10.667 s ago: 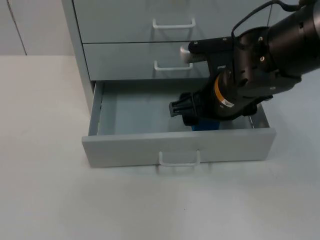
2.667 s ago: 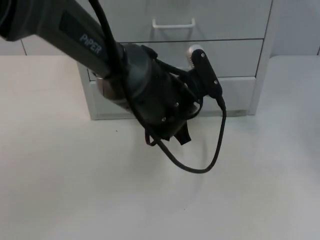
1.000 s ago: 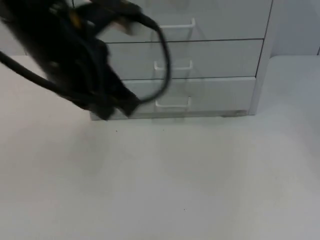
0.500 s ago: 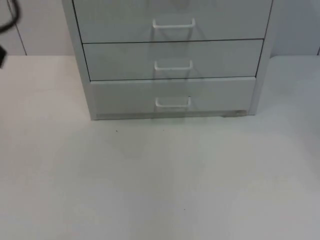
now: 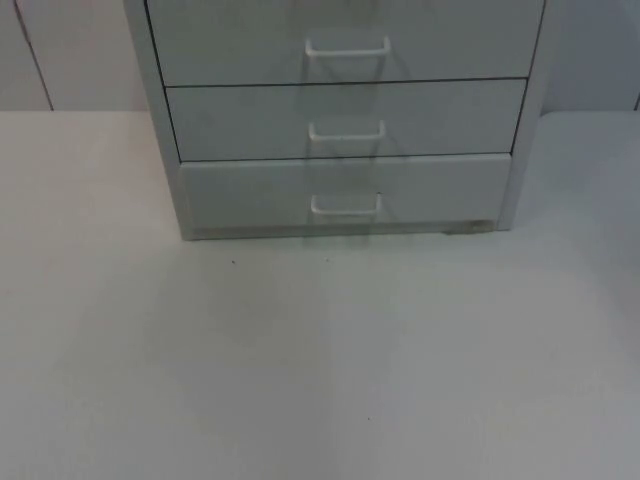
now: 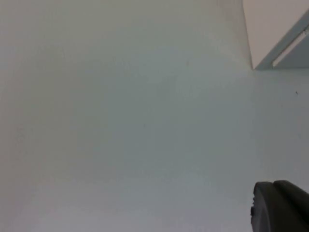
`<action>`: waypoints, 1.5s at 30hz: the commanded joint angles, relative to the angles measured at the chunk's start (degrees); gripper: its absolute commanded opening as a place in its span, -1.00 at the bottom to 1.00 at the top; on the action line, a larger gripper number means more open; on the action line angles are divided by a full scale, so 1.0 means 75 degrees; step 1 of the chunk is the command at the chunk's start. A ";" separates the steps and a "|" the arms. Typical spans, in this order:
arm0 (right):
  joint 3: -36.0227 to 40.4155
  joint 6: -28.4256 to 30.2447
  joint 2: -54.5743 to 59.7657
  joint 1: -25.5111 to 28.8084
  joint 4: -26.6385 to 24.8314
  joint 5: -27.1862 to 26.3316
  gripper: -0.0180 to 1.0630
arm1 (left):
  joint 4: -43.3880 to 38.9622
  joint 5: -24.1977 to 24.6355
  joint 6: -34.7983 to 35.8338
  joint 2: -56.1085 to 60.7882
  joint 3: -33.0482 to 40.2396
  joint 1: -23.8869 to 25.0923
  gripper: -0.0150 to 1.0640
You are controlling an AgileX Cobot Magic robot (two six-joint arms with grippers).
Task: Open the drawer with the left hand, place the block into the drawer with the right hand, then close the drawer with the left hand.
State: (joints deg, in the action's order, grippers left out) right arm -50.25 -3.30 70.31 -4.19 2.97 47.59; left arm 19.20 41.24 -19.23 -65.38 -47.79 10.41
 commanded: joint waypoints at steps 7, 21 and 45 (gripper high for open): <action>0.0023 0.0185 -0.1600 -0.0079 -0.0054 -0.0462 0.41 | -0.0225 -0.0446 0.0086 0.1684 0.0554 -0.0853 -0.98; 0.0023 0.1511 -0.4631 -0.0079 -0.1267 -0.0294 0.41 | -0.0497 -0.0675 0.0613 0.4629 0.1255 -0.1303 -0.98; 0.2235 0.1563 -0.9375 -0.0079 -0.1152 0.1358 0.41 | -0.1083 0.1130 0.1340 0.8717 0.2639 -0.1287 -0.98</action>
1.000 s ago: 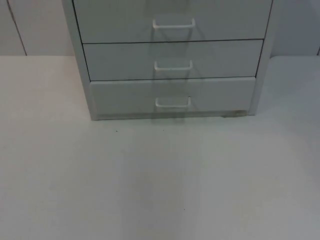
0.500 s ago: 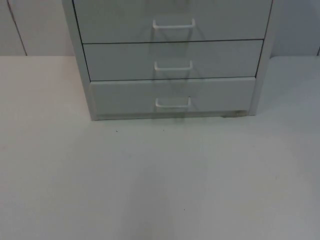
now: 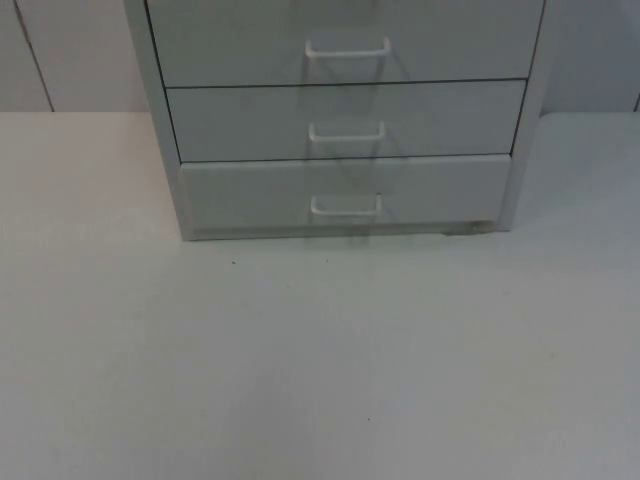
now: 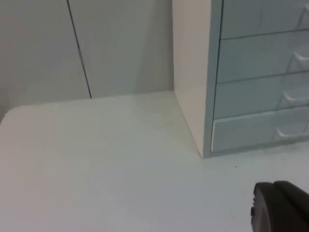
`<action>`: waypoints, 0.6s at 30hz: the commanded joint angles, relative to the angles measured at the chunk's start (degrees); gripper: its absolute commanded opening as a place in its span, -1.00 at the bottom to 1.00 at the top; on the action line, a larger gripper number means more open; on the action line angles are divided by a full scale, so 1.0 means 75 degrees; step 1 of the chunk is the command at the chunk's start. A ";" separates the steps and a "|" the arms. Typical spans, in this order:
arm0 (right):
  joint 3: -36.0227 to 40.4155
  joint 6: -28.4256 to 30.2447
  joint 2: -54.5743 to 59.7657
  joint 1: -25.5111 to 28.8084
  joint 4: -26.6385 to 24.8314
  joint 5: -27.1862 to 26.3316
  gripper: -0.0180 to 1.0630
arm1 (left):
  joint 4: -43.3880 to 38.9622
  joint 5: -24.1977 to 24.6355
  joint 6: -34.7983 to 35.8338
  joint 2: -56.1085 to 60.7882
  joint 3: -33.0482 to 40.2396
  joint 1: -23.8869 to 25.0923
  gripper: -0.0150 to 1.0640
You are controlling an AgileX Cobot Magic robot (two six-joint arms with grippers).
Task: Open the drawer with the left hand, place the block into the drawer with the right hand, then close the drawer with the left hand.
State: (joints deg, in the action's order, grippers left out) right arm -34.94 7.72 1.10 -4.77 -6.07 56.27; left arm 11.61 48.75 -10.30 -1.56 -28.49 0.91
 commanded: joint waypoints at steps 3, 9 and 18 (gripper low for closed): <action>0.0263 0.0072 -0.0147 -0.0001 0.0187 0.0615 0.41 | -0.0099 0.0129 0.0218 0.0207 0.0065 -0.0020 -0.98; 0.0701 0.0039 -0.0147 -0.0001 0.0375 0.0752 0.41 | -0.0099 0.0192 0.0237 0.0207 0.0050 -0.0020 -0.98; 0.0704 -0.0030 -0.0147 -0.0001 0.0392 0.0766 0.41 | -0.0496 0.0931 0.0708 0.0207 -0.0163 -0.0020 -0.98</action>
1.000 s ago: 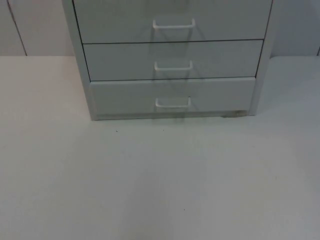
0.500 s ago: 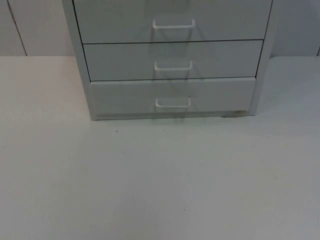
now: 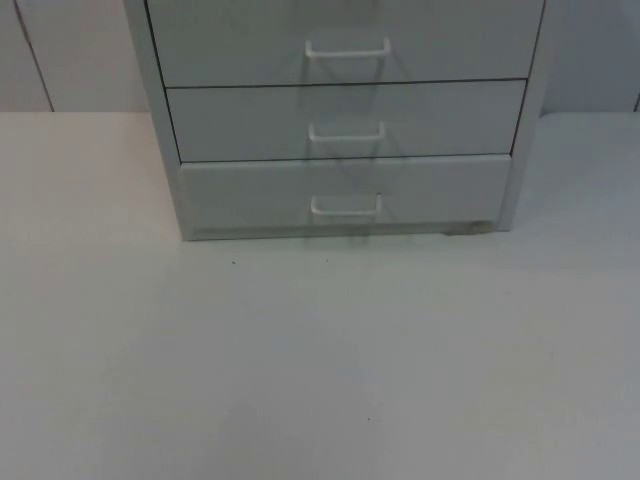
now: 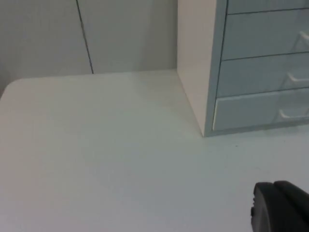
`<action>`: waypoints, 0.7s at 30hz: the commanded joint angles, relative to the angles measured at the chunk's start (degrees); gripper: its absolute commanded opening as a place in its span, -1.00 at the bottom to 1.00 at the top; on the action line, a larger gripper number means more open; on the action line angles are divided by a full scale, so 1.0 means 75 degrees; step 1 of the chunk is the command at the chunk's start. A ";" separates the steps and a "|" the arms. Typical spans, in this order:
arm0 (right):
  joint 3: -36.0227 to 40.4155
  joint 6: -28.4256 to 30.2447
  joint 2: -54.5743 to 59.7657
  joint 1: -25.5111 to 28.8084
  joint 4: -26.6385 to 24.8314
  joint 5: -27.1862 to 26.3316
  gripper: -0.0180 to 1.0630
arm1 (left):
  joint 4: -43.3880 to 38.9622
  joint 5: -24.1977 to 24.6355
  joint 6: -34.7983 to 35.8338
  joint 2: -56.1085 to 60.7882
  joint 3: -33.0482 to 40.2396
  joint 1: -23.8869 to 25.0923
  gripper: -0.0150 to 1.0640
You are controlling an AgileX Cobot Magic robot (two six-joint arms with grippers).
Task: Open the drawer with the left hand, place the block into the drawer with the right hand, then close the drawer with the left hand.
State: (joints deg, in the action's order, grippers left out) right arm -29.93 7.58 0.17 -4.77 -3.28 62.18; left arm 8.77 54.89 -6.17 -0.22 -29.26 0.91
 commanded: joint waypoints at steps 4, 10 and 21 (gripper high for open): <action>0.0036 -0.0012 -0.0023 -0.0001 0.0021 -0.0022 0.41 | -0.0830 0.0777 0.0204 0.0029 0.0011 -0.0020 -0.98; 0.0036 -0.0012 -0.0023 -0.0001 0.0021 -0.0022 0.41 | -0.1049 0.0900 0.0385 0.0029 0.0123 -0.0020 -0.98; 0.0036 -0.0012 -0.0023 -0.0001 0.0021 -0.0022 0.41 | -0.1286 0.0900 0.0690 0.0029 0.0123 -0.0020 -0.80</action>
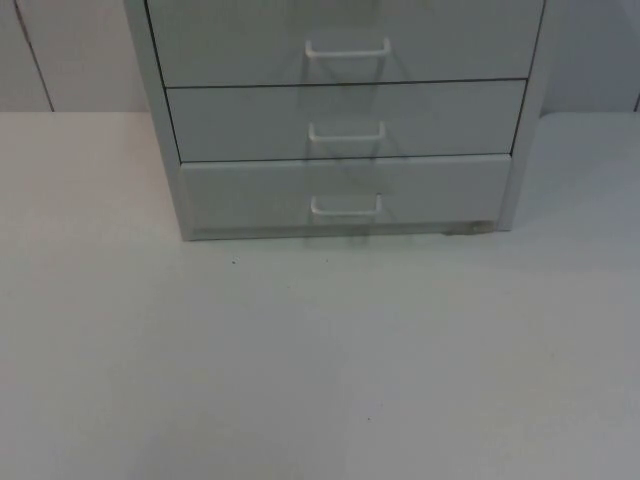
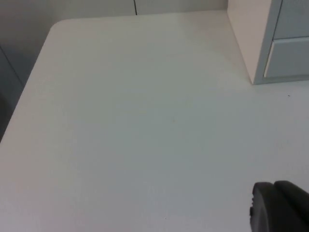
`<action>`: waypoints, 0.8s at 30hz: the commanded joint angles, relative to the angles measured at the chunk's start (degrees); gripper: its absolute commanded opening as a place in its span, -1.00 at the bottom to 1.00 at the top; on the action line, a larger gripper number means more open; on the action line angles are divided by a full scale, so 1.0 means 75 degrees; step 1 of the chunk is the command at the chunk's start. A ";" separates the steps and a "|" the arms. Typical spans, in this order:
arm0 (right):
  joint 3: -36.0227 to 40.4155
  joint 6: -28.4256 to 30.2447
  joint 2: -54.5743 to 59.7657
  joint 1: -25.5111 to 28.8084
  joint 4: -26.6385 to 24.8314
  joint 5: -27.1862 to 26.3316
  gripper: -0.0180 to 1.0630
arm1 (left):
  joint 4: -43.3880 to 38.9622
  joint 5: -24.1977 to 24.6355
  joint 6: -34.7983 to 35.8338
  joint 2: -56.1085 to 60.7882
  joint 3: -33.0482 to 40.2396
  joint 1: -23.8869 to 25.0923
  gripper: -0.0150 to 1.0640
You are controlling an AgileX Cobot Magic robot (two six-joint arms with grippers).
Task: Open the drawer with the left hand, place the block into the drawer with the right hand, then close the drawer with the left hand.
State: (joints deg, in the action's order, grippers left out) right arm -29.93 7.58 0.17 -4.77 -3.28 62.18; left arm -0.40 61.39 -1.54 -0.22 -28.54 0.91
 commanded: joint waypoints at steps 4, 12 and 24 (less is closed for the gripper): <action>0.0036 -0.0012 -0.0023 -0.0001 0.0021 -0.0022 0.41 | -0.0063 0.0033 0.0074 0.0029 0.0026 -0.0020 -0.07; 0.0036 -0.0013 -0.0023 -0.0001 0.0021 -0.0022 0.99 | 0.0001 0.0033 0.0099 0.0029 0.0026 -0.0020 0.97; 0.0036 -0.0454 -0.0023 -0.0001 0.0349 -0.0038 0.99 | 0.0095 0.0033 0.0048 0.0029 0.0026 -0.0020 0.97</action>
State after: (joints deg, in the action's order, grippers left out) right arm -29.93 5.56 0.17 -4.77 -1.83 62.18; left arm 0.00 61.39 -1.24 -0.22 -28.54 0.91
